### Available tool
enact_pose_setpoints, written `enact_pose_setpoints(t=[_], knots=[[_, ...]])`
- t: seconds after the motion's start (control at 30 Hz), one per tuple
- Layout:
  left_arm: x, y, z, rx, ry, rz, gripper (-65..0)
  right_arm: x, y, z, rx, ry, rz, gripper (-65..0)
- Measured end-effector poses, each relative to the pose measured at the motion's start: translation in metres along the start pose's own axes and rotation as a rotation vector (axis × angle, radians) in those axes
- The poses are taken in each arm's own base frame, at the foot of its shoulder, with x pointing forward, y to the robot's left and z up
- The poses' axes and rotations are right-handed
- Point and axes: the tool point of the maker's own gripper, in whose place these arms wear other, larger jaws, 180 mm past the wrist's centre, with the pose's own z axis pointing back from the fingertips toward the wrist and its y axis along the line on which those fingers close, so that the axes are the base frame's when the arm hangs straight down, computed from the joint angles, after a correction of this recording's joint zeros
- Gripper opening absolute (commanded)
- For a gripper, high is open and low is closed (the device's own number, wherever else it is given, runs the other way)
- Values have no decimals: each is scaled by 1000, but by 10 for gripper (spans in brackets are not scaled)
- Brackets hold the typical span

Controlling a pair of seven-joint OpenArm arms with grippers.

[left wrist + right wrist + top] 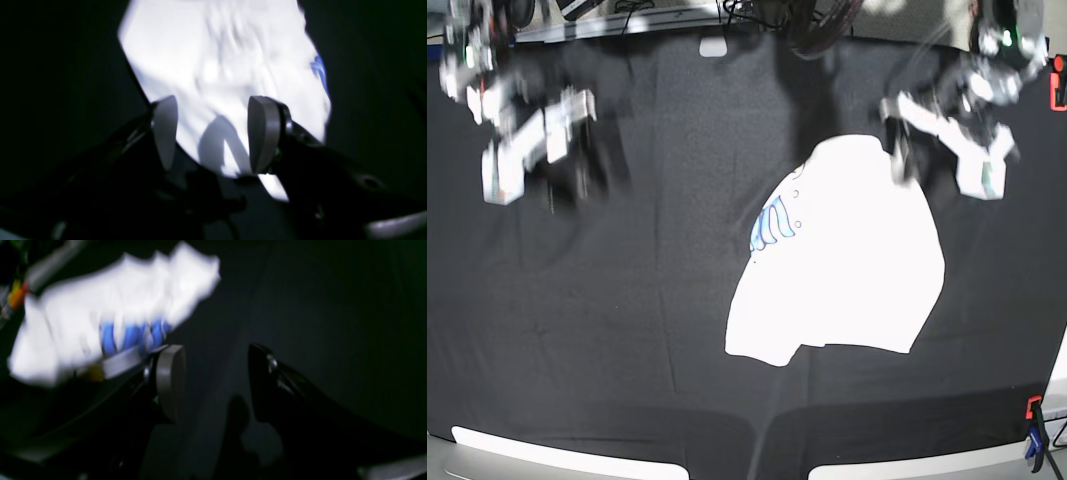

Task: Layout the t-shirt on the table in an organized manner, then fold the t-shirt properly
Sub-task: 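Lower the right gripper onto the white t-shirt edge and grasp it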

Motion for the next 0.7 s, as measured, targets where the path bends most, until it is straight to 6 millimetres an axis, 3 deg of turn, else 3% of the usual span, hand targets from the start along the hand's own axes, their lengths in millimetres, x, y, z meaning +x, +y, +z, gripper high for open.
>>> enact_pose_setpoints(t=[0.13, 0.2, 0.4, 0.53, 0.7], knots=[[28, 3, -12, -3, -76, -16, -343, 6, 26, -50, 84, 51, -5, -351], [32, 3, -13, -3, -86, -20, -343, 9, 30, -76, 85, 39, -25, -351], [23, 3, -13, -2, -41, -19, -343, -3, 3, -160, -100, 113, -141, -351], [20, 3, -13, -2, -26, -19, -343, -9, -4, -196, -110, 183, -241, -351], [20, 3, -13, -2, -27, -19, -343, -28, -1, -224, -104, 277, -285, -351]])
